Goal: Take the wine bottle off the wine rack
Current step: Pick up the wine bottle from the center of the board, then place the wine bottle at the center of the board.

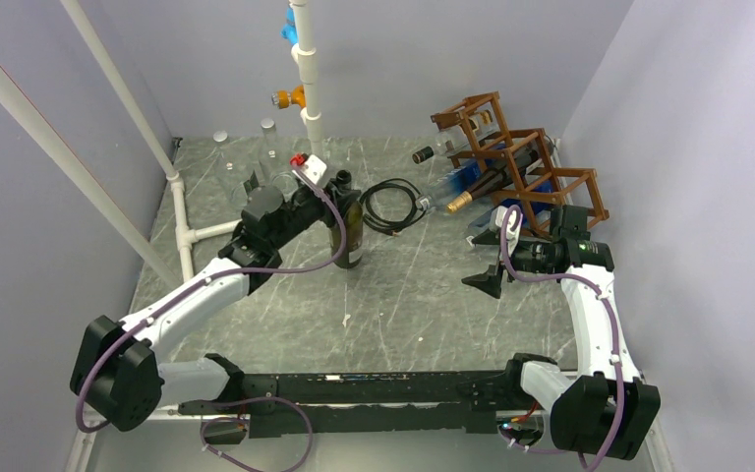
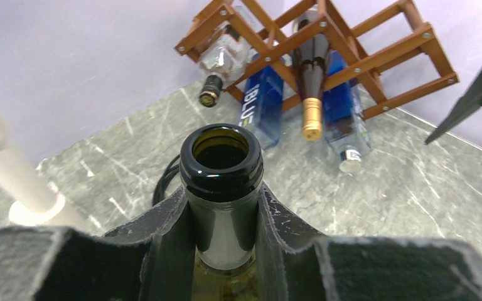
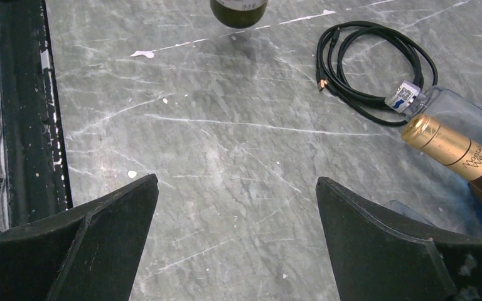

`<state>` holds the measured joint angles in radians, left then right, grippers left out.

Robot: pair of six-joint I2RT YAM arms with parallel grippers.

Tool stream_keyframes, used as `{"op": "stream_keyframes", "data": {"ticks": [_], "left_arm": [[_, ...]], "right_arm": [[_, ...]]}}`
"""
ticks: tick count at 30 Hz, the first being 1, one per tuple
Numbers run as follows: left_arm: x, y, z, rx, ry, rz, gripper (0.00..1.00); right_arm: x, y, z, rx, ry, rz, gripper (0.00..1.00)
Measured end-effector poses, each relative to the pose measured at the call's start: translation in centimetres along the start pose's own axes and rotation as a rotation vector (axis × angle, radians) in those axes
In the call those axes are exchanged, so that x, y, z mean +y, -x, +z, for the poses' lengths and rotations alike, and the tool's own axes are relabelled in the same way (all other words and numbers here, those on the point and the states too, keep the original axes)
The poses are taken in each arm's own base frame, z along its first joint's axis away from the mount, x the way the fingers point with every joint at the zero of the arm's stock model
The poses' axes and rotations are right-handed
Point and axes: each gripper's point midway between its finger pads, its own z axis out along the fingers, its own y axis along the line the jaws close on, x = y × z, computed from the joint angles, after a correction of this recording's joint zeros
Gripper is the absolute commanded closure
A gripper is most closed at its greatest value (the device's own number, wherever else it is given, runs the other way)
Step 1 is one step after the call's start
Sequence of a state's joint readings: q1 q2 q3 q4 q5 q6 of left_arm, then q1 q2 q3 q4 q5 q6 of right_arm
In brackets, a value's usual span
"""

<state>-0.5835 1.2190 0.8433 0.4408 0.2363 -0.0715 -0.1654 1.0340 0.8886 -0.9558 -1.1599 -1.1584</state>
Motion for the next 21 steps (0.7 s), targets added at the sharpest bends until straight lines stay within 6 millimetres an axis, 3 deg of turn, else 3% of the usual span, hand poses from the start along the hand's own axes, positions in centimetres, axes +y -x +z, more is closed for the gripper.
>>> {"op": "stream_keyframes", "data": {"ticks": [13,21], "left_arm": [[7.7,-0.7,-4.0,0.028,0.252,0.002,1.00],[14.8,-0.1,-7.6,0.009,0.516,0.010,1.00]], "right_arm": [[0.0,-0.1,0.0,0.003,-0.001,0.000,0.00],[0.0,-0.1,0.0,0.003,-0.001,0.000,0.00]]}}
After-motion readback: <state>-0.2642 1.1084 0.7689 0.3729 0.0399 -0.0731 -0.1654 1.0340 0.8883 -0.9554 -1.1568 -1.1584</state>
